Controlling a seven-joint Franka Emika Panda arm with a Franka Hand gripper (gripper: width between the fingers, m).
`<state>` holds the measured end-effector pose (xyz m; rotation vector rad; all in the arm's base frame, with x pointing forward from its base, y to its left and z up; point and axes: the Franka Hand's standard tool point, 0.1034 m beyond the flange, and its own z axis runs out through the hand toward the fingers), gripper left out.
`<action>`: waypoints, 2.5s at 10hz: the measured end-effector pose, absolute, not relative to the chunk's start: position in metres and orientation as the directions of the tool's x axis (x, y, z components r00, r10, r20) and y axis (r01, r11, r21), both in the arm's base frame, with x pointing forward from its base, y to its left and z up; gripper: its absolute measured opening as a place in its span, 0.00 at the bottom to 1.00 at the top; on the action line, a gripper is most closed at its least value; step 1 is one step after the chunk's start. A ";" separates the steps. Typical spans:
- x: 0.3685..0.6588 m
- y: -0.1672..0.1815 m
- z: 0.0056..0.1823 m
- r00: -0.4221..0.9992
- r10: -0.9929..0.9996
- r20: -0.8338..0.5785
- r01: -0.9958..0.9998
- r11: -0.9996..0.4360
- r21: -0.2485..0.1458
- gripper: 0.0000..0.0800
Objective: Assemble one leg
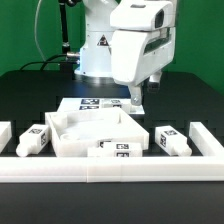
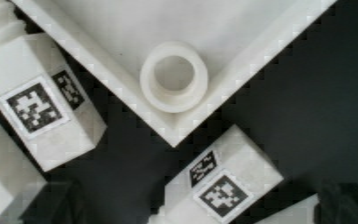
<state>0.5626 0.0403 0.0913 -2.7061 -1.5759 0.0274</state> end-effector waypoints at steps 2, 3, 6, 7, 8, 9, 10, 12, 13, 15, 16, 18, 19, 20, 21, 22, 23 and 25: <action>0.562 0.040 0.091 0.481 0.877 -0.010 0.876 -0.481 -0.018 0.81; 0.562 0.040 0.091 0.481 0.877 -0.010 0.876 -0.481 -0.018 0.81; 0.562 0.040 0.090 0.481 0.877 -0.010 0.876 -0.481 -0.019 0.81; 0.562 0.040 0.090 0.481 0.877 -0.010 0.876 -0.481 -0.019 0.81; 0.561 0.040 0.090 0.490 0.872 -0.009 0.872 -0.490 -0.017 0.81; 0.555 0.038 0.086 0.515 0.857 -0.008 0.857 -0.515 -0.012 0.81; 0.543 0.035 0.081 0.566 0.825 -0.009 0.825 -0.566 -0.011 0.81; 0.520 0.029 0.061 0.617 0.787 0.006 0.787 -0.617 0.003 0.81; 0.508 0.025 0.047 0.641 0.768 0.007 0.768 -0.641 0.001 0.81; 0.494 0.018 0.025 0.686 0.728 0.010 0.728 -0.686 0.001 0.81; 0.492 0.012 0.020 0.693 0.721 0.002 0.721 -0.693 -0.003 0.81; 0.490 0.012 0.010 0.694 0.720 0.007 0.720 -0.694 -0.001 0.81; 0.489 0.012 0.008 0.693 0.720 0.005 0.721 -0.693 -0.004 0.81; 0.490 0.013 0.008 0.693 0.721 0.006 0.721 -0.693 -0.003 0.67; 0.490 0.014 0.008 0.691 0.722 0.006 0.722 -0.691 -0.003 0.67; 0.490 0.016 0.008 0.689 0.725 0.006 0.725 -0.689 -0.004 0.44; 0.489 0.018 0.008 0.686 0.727 0.006 0.727 -0.686 -0.005 0.25; 0.490 0.023 0.008 0.692 0.722 0.009 0.722 -0.692 -0.005 0.07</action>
Offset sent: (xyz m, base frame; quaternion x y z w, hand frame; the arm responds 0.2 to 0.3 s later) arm 0.0000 0.0000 0.0000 0.0000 0.0000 0.0000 1.0000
